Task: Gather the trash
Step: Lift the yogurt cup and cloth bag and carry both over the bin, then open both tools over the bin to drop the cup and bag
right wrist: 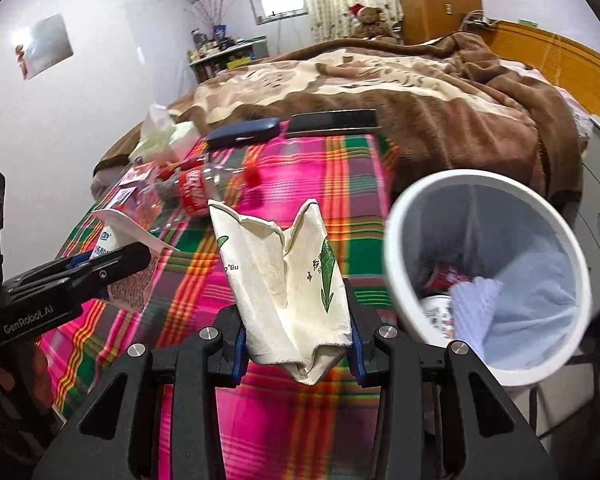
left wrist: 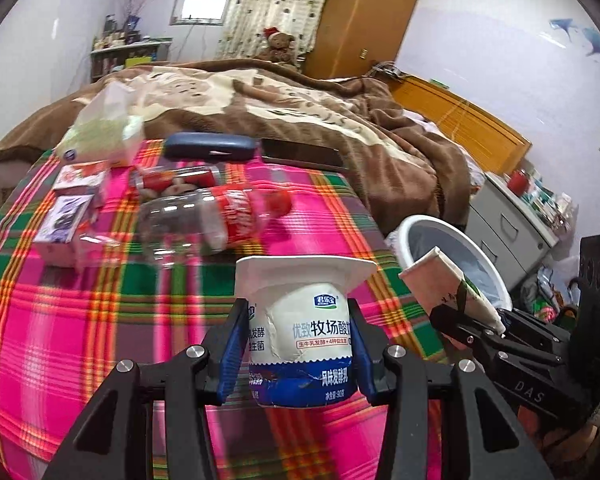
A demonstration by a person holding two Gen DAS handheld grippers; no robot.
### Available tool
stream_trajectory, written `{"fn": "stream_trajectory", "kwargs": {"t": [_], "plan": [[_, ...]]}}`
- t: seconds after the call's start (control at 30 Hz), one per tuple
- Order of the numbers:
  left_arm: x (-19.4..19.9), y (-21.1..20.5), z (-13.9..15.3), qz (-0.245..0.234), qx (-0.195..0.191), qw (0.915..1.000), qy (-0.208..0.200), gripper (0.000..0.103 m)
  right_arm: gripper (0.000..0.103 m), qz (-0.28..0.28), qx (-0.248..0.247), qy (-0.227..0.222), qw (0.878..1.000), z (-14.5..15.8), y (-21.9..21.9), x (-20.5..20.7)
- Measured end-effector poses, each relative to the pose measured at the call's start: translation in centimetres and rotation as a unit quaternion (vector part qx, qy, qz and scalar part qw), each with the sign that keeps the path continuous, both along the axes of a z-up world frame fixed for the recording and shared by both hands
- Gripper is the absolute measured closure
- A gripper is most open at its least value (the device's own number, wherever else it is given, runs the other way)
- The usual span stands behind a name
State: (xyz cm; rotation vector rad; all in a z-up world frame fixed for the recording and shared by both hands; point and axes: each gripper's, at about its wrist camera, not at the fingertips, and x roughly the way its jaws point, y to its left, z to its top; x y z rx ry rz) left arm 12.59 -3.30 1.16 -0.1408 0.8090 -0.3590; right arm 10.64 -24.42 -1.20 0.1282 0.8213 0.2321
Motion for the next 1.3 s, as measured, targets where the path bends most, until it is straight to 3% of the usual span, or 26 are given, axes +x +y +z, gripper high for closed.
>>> {"fn": "stream_trajectory", "kwargs": {"t": [0.6, 1.07, 1.13, 1.2, 1.27, 1.3], "plan": [[1.1, -11.4, 1.2, -0.096, 0.001, 0.9953, -0.009, 0.056, 0.063, -0.109, -0.029, -0.002, 0.994, 0.0, -8.7, 0.2], [3.7, -19.3, -0.2, -0.156, 0.008, 0.9878, 0.006, 0.056, 0.061, -0.153, -0.043, 0.039, 0.986, -1.9, -13.3, 2.1], [3.9, -20.2, -0.5, -0.163, 0.010, 0.9865, 0.011, 0.056, 0.059, -0.154, -0.044, 0.047, 0.986, -2.0, -13.7, 2.2], [3.9, -20.5, -0.6, -0.165, 0.008, 0.9862, 0.010, 0.055, 0.046, -0.157, -0.045, 0.051, 0.985, -2.2, -14.0, 2.1], [4.0, -20.7, -0.8, -0.161, 0.011, 0.9867, 0.012, 0.040, 0.039, -0.162, -0.035, 0.049, 0.985, -2.2, -14.3, 1.8], [4.0, -20.8, -0.9, -0.163, 0.009, 0.9865, 0.013, 0.039, 0.039, -0.160, -0.029, 0.049, 0.985, -2.2, -14.5, 1.7]]}}
